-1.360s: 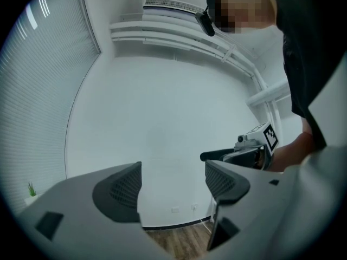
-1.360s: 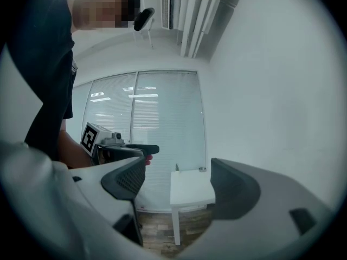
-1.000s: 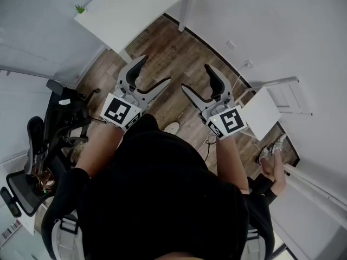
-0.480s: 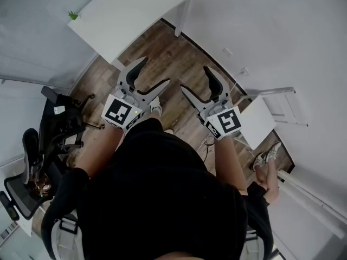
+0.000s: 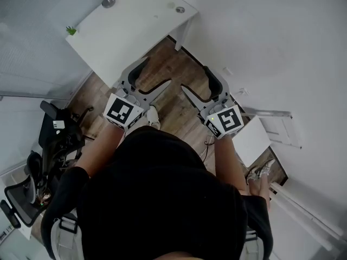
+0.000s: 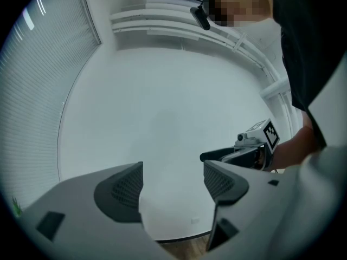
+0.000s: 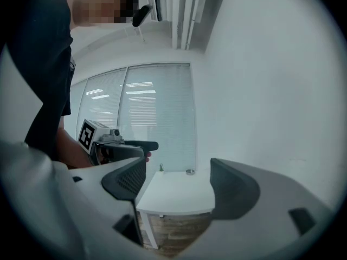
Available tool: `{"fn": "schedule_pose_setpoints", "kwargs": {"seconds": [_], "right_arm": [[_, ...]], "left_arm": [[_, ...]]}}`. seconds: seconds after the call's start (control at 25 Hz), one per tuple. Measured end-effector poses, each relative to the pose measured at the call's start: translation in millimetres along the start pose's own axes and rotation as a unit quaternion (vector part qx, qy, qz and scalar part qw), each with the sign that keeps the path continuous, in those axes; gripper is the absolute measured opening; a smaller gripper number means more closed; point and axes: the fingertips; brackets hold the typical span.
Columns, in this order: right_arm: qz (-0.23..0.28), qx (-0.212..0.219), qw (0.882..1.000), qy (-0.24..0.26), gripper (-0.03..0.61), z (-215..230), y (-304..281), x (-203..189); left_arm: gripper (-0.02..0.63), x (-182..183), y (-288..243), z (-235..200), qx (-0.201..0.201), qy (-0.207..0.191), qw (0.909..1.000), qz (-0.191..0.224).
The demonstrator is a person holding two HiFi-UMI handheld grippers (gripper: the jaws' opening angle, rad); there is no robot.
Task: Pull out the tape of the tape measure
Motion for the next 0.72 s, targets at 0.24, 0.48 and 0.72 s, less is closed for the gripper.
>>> {"fn": "schedule_pose_setpoints", "kwargs": {"seconds": [0.24, 0.48, 0.72], "right_arm": [[-0.003, 0.006, 1.0, -0.009, 0.357, 49.0, -59.5, -3.7], [-0.016, 0.024, 0.999, -0.017, 0.357, 84.6, -99.3, -11.2], [-0.028, 0.061, 0.997, -0.026, 0.357, 134.6, -112.3, -24.0]], "left_arm": [[0.347, -7.2, -42.5, -63.3, 0.006, -0.003, 0.9999, -0.011], [0.345, -13.5, -74.8, -99.9, 0.013, 0.006, 0.9997, -0.02], [0.344, -24.0, -116.3, -117.5, 0.053, 0.026, 0.9979, -0.026]]}}
Point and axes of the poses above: the fingertips, and each gripper's own axes: y backward along the fingers, z to its right, x out of its top, and after that the axes turned 8 degrees about x, right-handed
